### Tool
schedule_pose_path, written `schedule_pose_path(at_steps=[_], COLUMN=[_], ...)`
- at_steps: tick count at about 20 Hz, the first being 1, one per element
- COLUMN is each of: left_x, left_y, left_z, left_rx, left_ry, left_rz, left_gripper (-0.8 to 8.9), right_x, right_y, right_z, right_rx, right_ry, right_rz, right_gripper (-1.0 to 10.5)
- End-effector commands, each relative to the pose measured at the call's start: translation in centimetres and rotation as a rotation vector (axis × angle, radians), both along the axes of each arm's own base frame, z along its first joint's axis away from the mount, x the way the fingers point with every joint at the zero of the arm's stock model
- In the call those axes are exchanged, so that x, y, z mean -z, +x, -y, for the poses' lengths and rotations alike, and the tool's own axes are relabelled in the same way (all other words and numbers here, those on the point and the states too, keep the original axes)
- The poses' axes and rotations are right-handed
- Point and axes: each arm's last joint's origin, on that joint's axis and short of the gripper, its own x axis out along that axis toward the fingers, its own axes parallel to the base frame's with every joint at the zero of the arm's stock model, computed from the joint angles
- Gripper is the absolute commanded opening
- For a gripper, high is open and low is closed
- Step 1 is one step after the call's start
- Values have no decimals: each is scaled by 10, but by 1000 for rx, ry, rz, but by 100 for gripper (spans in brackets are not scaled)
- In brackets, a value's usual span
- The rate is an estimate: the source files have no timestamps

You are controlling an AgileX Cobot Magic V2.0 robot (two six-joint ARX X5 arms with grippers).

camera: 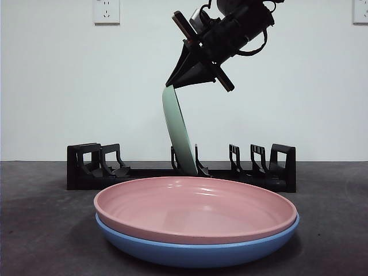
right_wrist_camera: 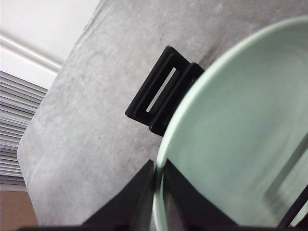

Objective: Place the plate

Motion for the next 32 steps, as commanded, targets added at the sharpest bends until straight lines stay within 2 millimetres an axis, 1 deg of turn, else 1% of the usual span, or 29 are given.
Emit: schedule_pose_path(at_steps=[1,9,12,15,20,23,25,28,32], left_x=[-5,-5,-5,-5,-5,-5,-5,-5,-5], left_y=[-2,-2,-2,-2,-2,-2,-2,-2,-2], left_z=[-1,-1,-1,-1,-1,-1,-1,-1,-1], left_rx=[6,7,7,7,7,7,9,9,9], left_ry=[-16,-15,-15,-15,-15,-14,-12,-12,-12], left_rz=[17,17,18,17,18,18,20,21,21], left_gripper=[530,530,530,530,530,530,530,530,530], right_x=[1,-5,-18,-42,-91,-119,-137,-153,-161], right_y=[5,3,-3,-14,-45,-71,-92,-122,-161], right_z=[-4,-2,0,5,16,20,22,25,34], right_rx=[-5,-5,-5,-1,-13,-51,-79,-114,-132], right_ry=[4,45,57,75,127,166,168,143,32], right_rz=[17,-16,15,70,180,237,289,322,300], right_gripper=[14,14,14,14,14,14,14,14,14])
